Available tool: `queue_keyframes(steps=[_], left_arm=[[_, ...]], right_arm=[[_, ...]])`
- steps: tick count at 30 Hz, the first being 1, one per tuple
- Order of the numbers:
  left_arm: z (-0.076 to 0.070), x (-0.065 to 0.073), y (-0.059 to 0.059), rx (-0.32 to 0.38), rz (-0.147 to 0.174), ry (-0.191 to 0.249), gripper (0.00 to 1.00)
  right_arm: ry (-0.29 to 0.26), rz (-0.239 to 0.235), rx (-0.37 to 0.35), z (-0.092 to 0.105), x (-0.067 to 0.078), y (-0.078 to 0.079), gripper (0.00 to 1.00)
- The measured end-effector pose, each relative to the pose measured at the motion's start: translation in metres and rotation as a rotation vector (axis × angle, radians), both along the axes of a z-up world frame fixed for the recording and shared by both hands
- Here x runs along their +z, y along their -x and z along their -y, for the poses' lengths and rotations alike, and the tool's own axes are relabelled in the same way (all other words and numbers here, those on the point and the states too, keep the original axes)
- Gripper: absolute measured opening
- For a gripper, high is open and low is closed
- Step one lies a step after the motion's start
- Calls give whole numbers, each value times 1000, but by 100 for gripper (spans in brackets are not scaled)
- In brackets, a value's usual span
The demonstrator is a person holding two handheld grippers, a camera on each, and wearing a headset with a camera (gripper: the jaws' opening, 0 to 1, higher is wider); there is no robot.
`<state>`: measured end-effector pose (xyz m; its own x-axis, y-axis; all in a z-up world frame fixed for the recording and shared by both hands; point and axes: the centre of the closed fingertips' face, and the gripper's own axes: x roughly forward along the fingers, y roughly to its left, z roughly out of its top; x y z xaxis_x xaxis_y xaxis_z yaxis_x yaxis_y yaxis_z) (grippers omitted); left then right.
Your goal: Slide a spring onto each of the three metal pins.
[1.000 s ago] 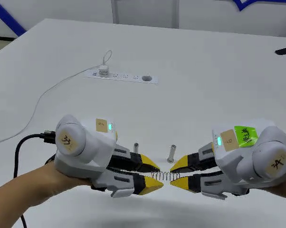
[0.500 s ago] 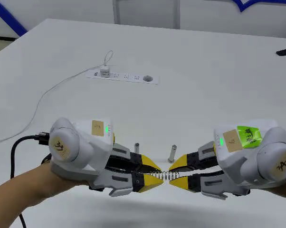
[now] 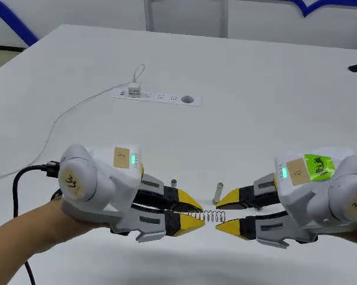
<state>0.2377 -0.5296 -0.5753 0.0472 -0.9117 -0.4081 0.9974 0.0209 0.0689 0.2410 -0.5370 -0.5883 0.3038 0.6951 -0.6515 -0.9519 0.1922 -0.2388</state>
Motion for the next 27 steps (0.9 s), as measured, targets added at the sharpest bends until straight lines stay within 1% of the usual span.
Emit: queue_keyframes(steps=[1, 4, 6, 9, 14, 16, 17, 18, 19, 23, 27], left_arm=[[-1, 1, 0, 1, -1, 5, 9], [-1, 2, 2, -1, -7, 12, 9], [-1, 3, 2, -1, -9, 13, 9], [-2, 4, 5, -9, -9, 13, 9], [-3, 4, 5, -3, 5, 3, 9], [-4, 3, 5, -2, 15, -8, 9], [-4, 2, 6, -2, 19, -13, 9], [-4, 2, 5, 0, 32, -22, 9], [-4, 1, 4, 4, 33, -25, 9], [-4, 1, 2, 16, 29, -27, 9], [-5, 5, 1, 20, 32, -16, 9]], right_arm=[[-12, -24, -7, 0, 0, 2, 14], [-21, -21, -7, -2, 2, 2, 14], [-46, -36, 10, -5, 5, 6, 11], [-63, -51, 13, -4, 6, 8, 11], [-97, -61, 4, -7, 15, 8, 11], [-130, -73, 11, -9, 21, 11, 11], [-146, -72, 15, -11, 24, 11, 11], [-177, -59, 20, -15, 31, 11, 11], [-186, -51, 22, -16, 34, 10, 11], [-184, -39, 33, -21, 38, 10, 11], [-209, -42, 27, -23, 43, 10, 11]])
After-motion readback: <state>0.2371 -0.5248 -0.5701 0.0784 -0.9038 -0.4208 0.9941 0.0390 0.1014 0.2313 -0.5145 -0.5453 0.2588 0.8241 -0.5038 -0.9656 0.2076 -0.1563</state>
